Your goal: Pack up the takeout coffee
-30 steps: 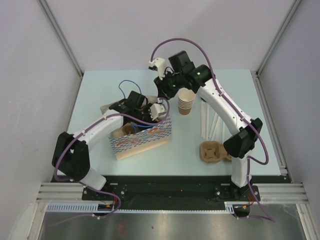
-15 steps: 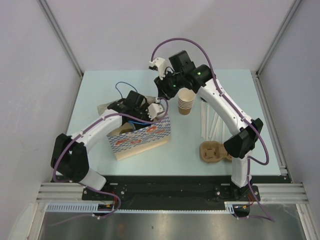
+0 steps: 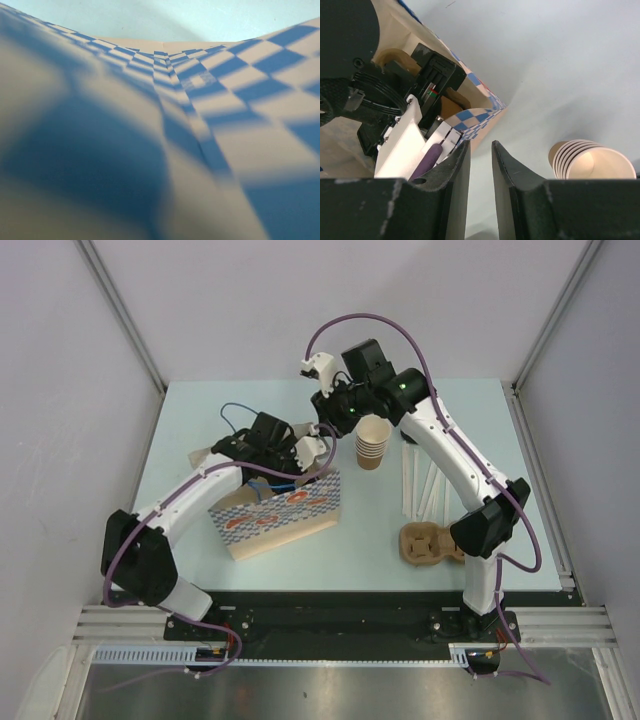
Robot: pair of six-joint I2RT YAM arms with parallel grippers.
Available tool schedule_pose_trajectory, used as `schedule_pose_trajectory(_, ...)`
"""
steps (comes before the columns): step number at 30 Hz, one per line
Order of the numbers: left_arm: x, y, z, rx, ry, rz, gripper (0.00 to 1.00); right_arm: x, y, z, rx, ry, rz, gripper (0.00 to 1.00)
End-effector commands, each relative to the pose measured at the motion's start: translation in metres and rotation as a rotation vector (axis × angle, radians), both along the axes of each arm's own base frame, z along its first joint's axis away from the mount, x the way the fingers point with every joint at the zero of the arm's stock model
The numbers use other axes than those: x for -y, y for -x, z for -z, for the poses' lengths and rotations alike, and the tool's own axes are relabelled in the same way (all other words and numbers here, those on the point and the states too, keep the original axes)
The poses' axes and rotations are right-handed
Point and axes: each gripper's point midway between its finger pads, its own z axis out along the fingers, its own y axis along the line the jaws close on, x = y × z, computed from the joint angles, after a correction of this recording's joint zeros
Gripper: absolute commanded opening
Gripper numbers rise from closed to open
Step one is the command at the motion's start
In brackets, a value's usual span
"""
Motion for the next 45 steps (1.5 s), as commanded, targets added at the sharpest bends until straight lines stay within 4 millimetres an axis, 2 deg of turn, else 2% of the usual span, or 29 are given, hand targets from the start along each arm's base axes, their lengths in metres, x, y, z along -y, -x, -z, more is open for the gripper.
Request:
schedule_pose_trajectory(1,0.004,-0.001,-0.034,0.057,0.040,-0.010,1.00,0.004,0.007,-0.028,0.042,-0.053,0.001,0.29)
schedule_pose_trajectory(10,0.004,0.001,-0.059,0.093,0.057,-0.009,1.00,0.004,0.008,-0.031,0.047,-0.059,0.000,0.29)
schedule_pose_trajectory(21,0.002,0.005,-0.111,0.166,0.106,-0.016,0.99,0.005,0.007,-0.037,0.073,-0.066,-0.002,0.30)
schedule_pose_trajectory(28,0.001,0.014,-0.160,0.241,0.186,-0.028,1.00,0.004,0.006,-0.043,0.090,-0.082,-0.005,0.30)
schedule_pose_trajectory(35,-0.009,0.016,-0.200,0.311,0.262,-0.100,0.99,0.004,0.012,-0.054,0.109,-0.108,-0.019,0.31)
schedule_pose_trajectory(40,-0.015,0.023,-0.236,0.399,0.345,-0.122,1.00,0.001,0.013,-0.062,0.137,-0.132,-0.044,0.32)
schedule_pose_trajectory(45,-0.032,0.023,-0.266,0.472,0.422,-0.207,0.99,-0.012,0.010,-0.070,0.214,-0.160,-0.124,0.46)
